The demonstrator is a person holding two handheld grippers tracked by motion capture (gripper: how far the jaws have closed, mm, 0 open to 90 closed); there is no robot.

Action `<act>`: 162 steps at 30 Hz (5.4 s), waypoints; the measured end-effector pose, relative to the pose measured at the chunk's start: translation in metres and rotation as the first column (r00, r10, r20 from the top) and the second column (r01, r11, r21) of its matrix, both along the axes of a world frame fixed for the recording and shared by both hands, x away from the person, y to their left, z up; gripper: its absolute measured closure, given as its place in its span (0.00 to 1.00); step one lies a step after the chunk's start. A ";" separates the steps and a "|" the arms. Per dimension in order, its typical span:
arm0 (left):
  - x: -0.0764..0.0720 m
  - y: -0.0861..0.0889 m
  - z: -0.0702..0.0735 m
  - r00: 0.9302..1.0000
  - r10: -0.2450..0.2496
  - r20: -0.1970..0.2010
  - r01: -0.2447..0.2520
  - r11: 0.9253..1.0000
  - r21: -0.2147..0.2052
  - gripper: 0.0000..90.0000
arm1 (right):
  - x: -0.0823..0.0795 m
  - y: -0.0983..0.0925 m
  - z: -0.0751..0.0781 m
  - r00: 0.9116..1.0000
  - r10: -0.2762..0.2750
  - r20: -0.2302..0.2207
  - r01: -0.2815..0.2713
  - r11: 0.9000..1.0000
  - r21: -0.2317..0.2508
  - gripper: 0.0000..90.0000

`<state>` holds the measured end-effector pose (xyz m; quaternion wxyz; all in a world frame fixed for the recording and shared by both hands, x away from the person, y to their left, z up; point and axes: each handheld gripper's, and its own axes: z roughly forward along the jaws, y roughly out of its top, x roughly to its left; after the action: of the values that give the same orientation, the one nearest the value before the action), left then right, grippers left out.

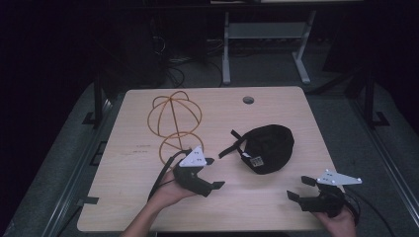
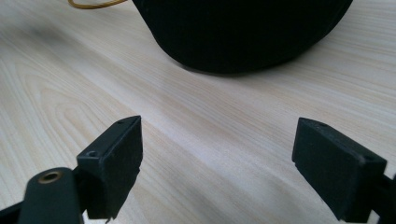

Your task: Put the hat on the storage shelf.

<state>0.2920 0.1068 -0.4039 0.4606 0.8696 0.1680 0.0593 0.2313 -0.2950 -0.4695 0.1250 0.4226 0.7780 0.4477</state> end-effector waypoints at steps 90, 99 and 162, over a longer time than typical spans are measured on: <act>0.015 -0.114 0.056 0.900 -0.436 -0.019 0.436 0.900 0.015 0.91 | 0.000 0.009 0.030 0.979 0.036 0.200 -0.081 0.972 0.221 0.19; 0.002 -0.127 0.063 0.866 -0.500 -0.009 0.500 0.866 0.020 0.91 | -0.001 0.007 0.030 0.977 0.049 0.208 -0.095 0.972 0.217 0.36; -0.019 0.027 -0.008 0.992 -0.115 0.043 0.108 0.985 0.131 0.41 | -0.007 -0.008 0.062 0.958 0.071 0.278 -0.125 0.976 0.180 0.97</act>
<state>0.2730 0.1334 -0.4115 0.4102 0.9037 0.1032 0.0662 0.2241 -0.3025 -0.4077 0.1652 0.3287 0.7259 0.5812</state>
